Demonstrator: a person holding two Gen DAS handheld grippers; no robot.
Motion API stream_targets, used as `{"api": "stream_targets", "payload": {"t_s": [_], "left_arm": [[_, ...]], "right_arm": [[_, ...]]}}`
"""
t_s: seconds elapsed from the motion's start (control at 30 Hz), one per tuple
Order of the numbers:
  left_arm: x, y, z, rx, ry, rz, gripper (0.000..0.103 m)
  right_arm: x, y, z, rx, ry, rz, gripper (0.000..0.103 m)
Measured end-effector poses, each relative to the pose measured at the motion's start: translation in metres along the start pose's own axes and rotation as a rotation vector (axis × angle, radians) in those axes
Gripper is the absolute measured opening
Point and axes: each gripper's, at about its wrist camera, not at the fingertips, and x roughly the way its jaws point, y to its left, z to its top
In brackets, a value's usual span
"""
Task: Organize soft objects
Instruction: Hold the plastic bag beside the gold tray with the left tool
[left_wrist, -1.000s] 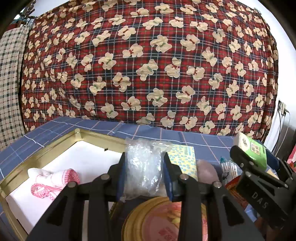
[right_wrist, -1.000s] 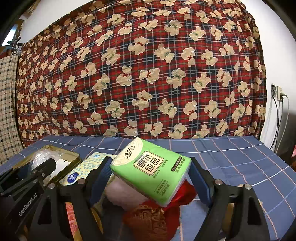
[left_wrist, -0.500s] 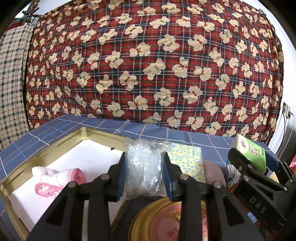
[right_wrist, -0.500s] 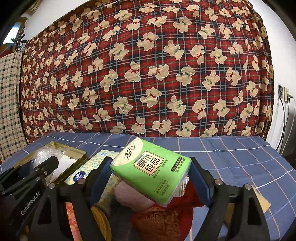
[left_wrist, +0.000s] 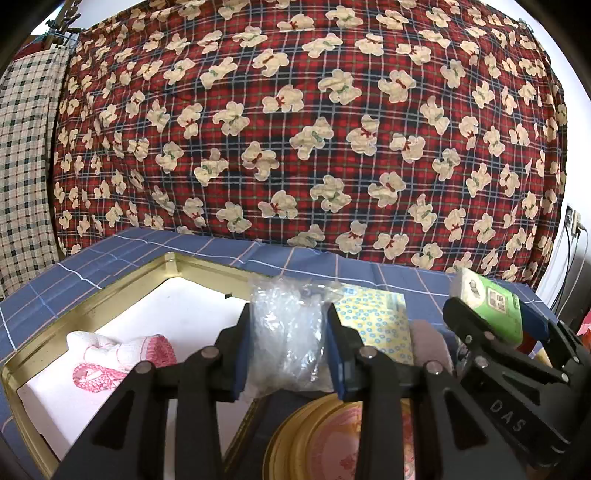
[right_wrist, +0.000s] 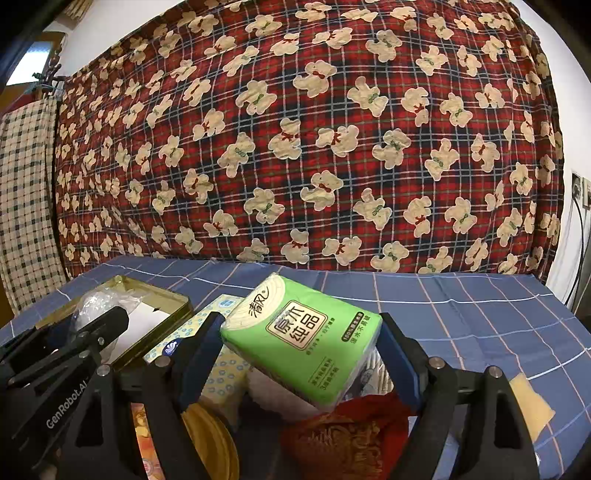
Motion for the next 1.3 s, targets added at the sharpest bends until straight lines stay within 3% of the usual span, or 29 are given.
{"api": "stream_targets", "payload": {"t_s": [0.23, 0.8, 1.1, 1.3], "left_arm": [[-0.001, 0.000, 0.000, 0.001, -0.005, -0.002, 0.034], [-0.002, 0.005, -0.001, 0.004, 0.007, -0.043, 0.034], [-0.007, 0.006, -0.003, 0.013, 0.012, -0.092, 0.034], [-0.010, 0.012, -0.002, 0.004, 0.060, -0.148, 0.034]], "right_arm": [[-0.004, 0.007, 0.000, -0.033, -0.019, -0.010, 0.083], [0.009, 0.000, -0.001, 0.050, 0.060, 0.049, 0.083], [0.009, 0.000, 0.003, 0.084, 0.100, 0.073, 0.083], [0.010, 0.007, 0.014, 0.090, 0.113, 0.113, 0.083]]}}
